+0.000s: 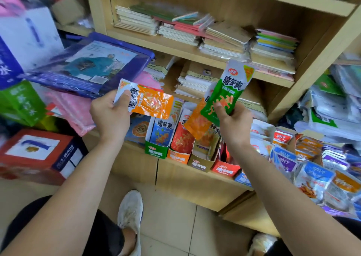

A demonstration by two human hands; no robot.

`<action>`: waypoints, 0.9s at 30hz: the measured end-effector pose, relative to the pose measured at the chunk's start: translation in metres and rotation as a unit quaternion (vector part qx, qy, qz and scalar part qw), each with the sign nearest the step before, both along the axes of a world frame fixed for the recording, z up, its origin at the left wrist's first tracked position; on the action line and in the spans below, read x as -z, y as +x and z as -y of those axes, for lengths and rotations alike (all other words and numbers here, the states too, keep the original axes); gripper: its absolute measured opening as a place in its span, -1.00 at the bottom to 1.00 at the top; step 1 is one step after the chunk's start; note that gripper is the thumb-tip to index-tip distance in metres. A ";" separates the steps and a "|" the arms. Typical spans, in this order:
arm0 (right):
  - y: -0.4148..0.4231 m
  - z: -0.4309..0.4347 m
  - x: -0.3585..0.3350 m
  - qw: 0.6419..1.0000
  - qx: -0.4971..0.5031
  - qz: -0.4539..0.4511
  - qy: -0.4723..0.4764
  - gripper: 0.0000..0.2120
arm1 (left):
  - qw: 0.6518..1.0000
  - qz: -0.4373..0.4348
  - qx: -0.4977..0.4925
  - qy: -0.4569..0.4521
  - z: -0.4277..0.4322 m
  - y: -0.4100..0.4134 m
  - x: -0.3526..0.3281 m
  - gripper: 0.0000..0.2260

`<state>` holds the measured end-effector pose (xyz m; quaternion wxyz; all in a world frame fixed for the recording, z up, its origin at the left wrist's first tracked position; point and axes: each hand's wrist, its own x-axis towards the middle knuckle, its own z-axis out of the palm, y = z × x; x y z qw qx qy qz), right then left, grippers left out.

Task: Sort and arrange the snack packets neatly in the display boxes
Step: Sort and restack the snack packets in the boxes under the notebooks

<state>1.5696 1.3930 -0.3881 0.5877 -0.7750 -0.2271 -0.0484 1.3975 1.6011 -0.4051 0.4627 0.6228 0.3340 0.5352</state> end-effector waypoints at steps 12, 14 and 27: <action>-0.003 -0.025 0.025 0.960 -0.127 0.019 -0.248 -0.82 | 1.000 -0.014 0.002 0.012 -0.013 -0.006 0.005 -0.83; 0.001 -0.020 0.018 0.956 -0.127 -0.027 -0.263 -0.74 | 1.000 -0.016 -0.001 0.019 -0.013 -0.004 0.006 -0.77; -0.006 -0.020 0.047 0.946 -0.110 0.047 -0.303 -0.82 | 1.000 -0.024 0.010 0.012 -0.001 -0.001 0.001 -0.75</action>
